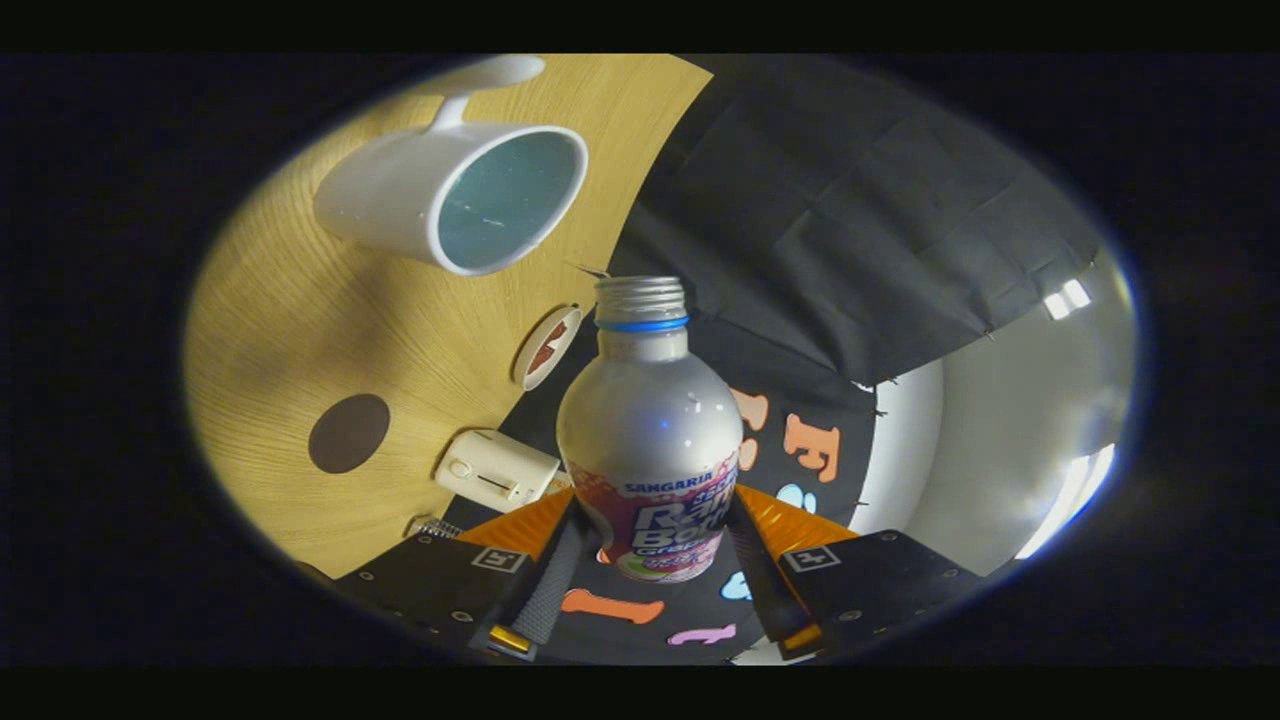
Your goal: Take the bottle from table, then pour the juice into the cup, finally place the bottle on the coaster
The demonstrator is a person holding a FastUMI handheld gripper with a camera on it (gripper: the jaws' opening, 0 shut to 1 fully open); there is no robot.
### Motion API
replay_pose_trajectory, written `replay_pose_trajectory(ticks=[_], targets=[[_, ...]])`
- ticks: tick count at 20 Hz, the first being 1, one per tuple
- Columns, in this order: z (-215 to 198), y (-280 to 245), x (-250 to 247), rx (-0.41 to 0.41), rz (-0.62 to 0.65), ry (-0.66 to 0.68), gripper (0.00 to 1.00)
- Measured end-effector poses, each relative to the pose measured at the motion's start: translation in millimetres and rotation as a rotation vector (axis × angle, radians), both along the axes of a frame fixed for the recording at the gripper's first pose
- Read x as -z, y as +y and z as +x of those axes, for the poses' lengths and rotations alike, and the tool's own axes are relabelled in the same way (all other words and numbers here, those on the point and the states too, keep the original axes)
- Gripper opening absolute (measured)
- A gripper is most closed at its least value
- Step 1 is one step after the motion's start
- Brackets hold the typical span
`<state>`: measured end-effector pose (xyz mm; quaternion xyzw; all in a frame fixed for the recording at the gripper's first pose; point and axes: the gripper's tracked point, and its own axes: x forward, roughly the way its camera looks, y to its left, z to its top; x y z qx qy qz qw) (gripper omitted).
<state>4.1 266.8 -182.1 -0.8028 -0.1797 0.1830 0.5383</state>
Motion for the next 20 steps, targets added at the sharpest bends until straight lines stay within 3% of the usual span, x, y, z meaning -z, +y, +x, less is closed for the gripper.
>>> replay_pose_trajectory(ticks=[12, 20], targets=[[-11, 1, 19, -0.013, 0.018, 0.076, 0.77], [-13, -7, 50, 0.051, 0.239, 0.311, 0.78]])
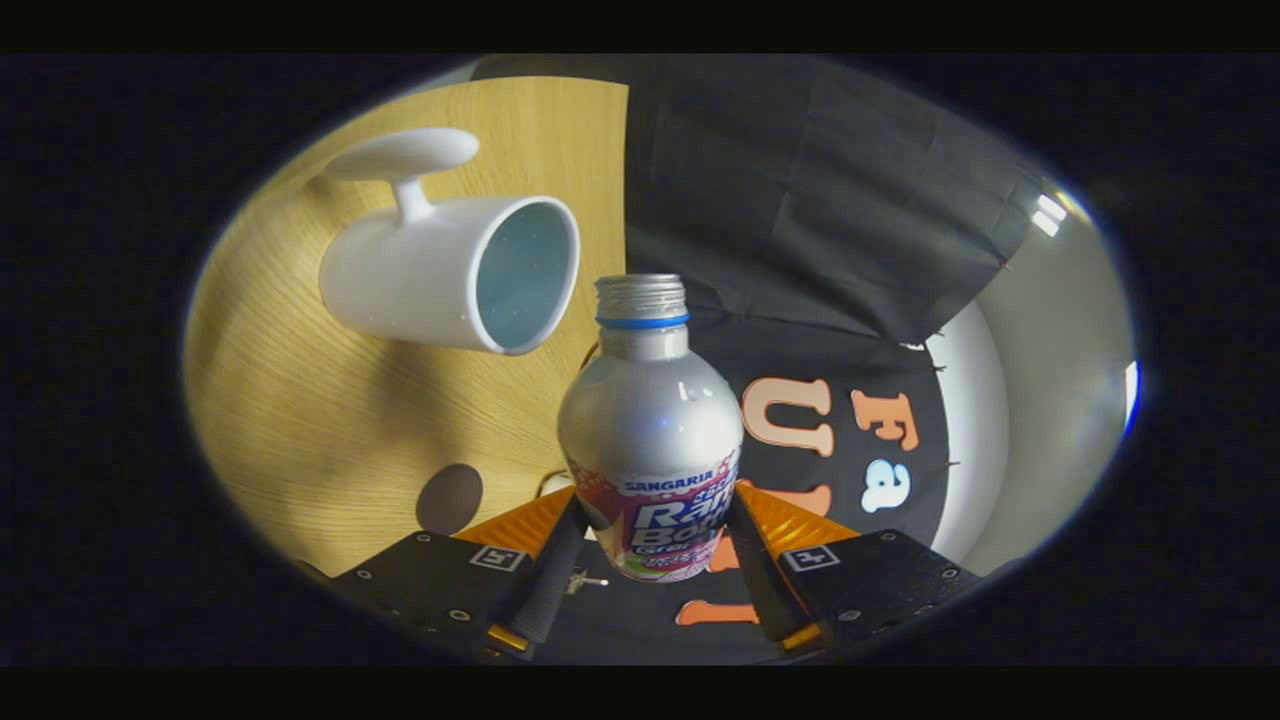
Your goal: Take the bottle from table, then pour the juice into the cup, finally place the bottle on the coaster
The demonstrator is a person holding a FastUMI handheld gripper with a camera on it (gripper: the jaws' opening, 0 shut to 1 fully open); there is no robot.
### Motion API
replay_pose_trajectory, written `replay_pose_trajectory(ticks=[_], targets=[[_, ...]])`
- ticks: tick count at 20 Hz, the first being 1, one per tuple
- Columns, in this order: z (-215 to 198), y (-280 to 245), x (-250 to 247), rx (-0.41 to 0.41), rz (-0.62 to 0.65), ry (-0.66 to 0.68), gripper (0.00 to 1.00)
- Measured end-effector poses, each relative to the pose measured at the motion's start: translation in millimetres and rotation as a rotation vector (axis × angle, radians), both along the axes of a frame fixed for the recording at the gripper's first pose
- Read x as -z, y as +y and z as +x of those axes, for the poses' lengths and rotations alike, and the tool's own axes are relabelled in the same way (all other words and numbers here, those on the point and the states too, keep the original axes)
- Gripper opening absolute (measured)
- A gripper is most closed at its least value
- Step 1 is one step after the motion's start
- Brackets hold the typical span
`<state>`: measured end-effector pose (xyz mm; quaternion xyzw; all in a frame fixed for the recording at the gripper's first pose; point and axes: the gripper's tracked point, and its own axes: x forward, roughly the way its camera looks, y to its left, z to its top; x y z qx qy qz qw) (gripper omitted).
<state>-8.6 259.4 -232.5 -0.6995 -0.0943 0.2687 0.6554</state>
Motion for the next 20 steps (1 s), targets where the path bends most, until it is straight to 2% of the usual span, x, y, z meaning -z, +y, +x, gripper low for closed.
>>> replay_pose_trajectory(ticks=[4, 14, 20], targets=[[5, -7, 11, 0.08, 0.132, 0.082, 0.78], [41, -40, 44, 0.373, 0.639, 0.492, 0.79], [49, -45, 58, 0.484, 0.893, 0.673, 0.78]])
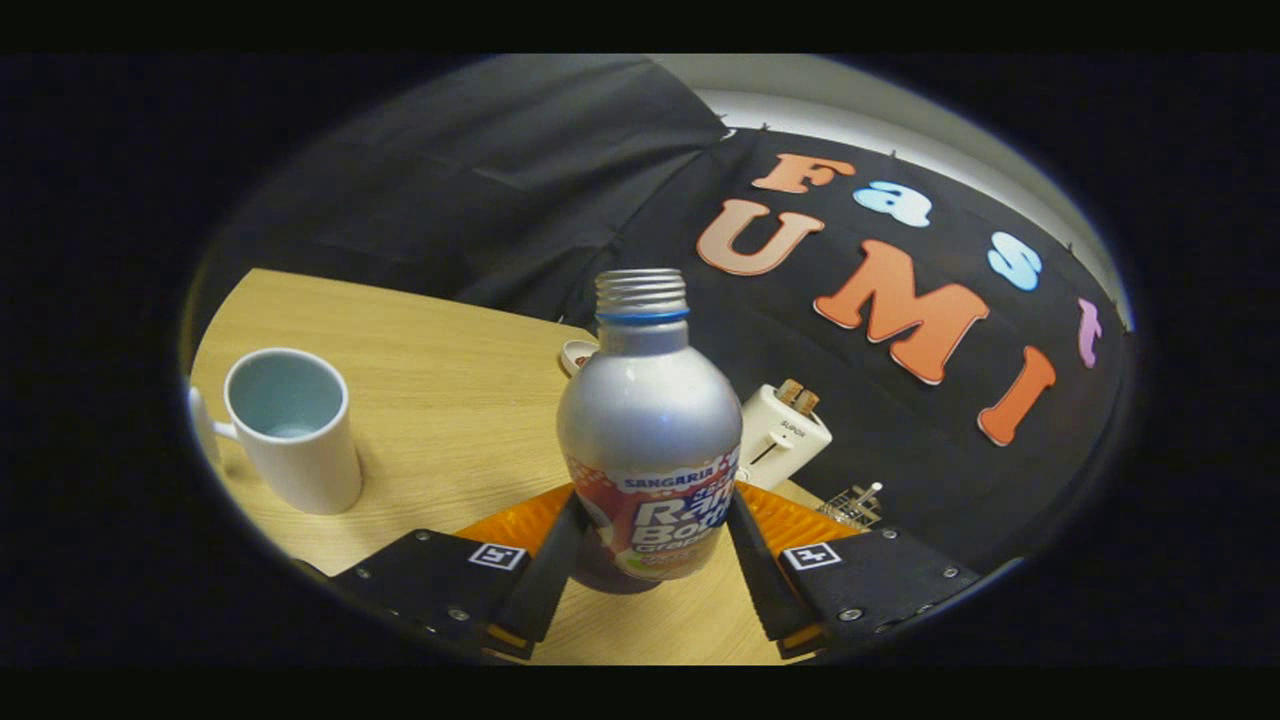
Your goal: Take the bottle from table, then pour the juice into the cup, finally place the bottle on the coaster
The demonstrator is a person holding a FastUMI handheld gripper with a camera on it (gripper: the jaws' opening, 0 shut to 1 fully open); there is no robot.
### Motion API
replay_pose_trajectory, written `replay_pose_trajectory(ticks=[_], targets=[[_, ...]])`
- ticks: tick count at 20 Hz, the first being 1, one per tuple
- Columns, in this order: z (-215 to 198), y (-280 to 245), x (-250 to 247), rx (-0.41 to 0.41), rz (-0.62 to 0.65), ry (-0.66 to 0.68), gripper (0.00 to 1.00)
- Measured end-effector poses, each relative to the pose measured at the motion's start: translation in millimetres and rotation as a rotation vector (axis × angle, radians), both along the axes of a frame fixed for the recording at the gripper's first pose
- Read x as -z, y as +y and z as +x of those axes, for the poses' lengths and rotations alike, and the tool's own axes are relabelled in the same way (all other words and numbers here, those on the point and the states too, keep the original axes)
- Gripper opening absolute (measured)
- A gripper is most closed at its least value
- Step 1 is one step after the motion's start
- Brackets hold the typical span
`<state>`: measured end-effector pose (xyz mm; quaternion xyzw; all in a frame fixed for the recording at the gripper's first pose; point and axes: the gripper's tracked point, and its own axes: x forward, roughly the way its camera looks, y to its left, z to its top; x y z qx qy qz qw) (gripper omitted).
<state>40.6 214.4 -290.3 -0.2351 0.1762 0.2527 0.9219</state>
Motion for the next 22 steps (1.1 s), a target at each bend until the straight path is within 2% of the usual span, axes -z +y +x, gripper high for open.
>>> replay_pose_trajectory(ticks=[5, 10, 14, 22], targets=[[14, -9, 6, 0.138, 0.237, 0.141, 0.78], [17, -16, 12, 0.222, 0.379, 0.256, 0.79], [15, -18, 22, 0.264, 0.414, 0.316, 0.78], [15, -15, 40, 0.273, 0.386, 0.341, 0.79]])
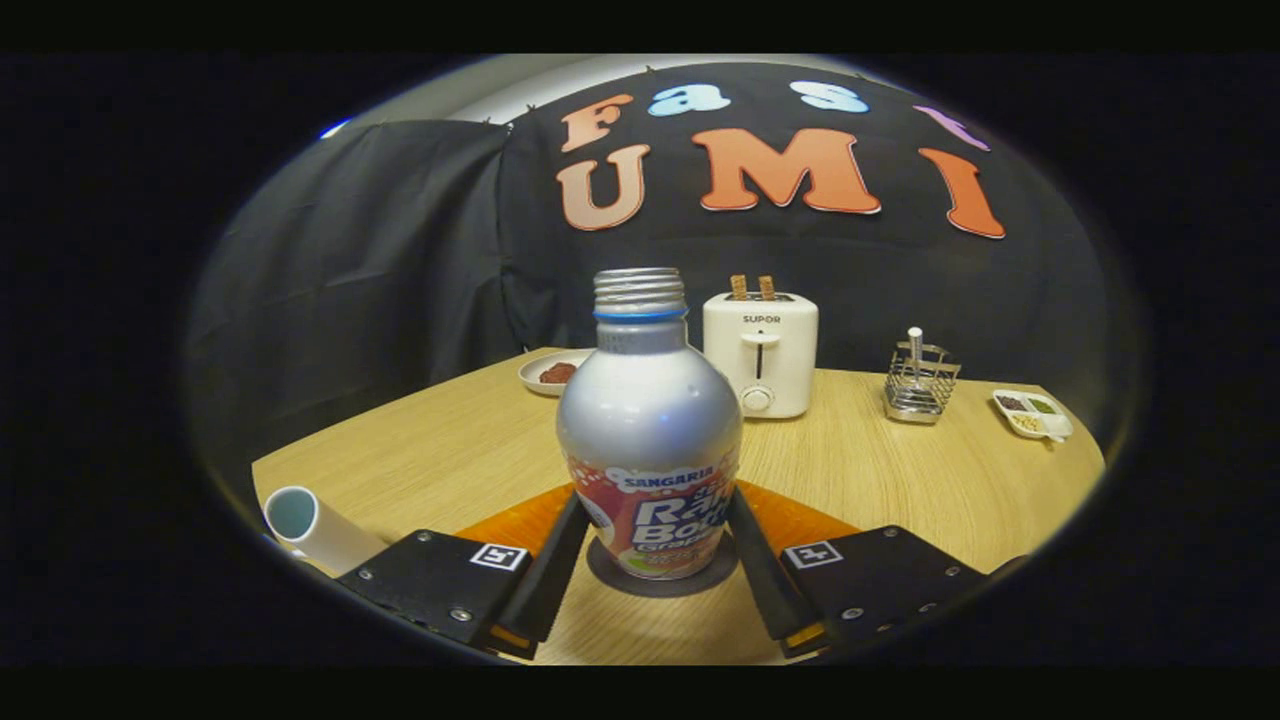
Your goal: Take the bottle from table, then pour the juice into the cup, finally place the bottle on the coaster
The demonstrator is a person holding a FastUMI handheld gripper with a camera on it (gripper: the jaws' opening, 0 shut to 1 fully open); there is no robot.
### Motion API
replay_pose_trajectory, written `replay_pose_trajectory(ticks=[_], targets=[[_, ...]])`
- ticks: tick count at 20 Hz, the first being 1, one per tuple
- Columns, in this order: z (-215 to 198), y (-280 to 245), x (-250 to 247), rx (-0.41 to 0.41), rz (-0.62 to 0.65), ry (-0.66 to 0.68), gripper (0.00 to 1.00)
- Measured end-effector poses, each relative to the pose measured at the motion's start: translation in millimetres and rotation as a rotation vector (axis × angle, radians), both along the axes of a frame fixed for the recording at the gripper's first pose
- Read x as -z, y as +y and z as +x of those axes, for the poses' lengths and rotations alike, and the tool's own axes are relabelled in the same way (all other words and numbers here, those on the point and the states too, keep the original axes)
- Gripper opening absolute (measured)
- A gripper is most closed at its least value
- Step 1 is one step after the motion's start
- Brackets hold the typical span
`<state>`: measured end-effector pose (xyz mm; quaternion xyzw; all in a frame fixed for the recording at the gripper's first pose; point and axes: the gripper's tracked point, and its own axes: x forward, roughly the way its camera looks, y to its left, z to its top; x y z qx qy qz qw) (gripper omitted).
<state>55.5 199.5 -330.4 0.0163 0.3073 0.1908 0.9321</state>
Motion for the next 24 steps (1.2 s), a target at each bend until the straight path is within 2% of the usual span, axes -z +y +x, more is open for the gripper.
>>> replay_pose_trajectory(ticks=[6, 11, 17, 24], targets=[[-2, 1, 3, -0.004, -0.001, 0.011, 0.8], [-5, 0, -14, -0.008, 0.021, -0.014, 0.98], [-18, -14, -56, -0.014, 0.003, -0.099, 0.98], [-41, -44, -136, 0.05, 0.076, -0.249, 0.97]])
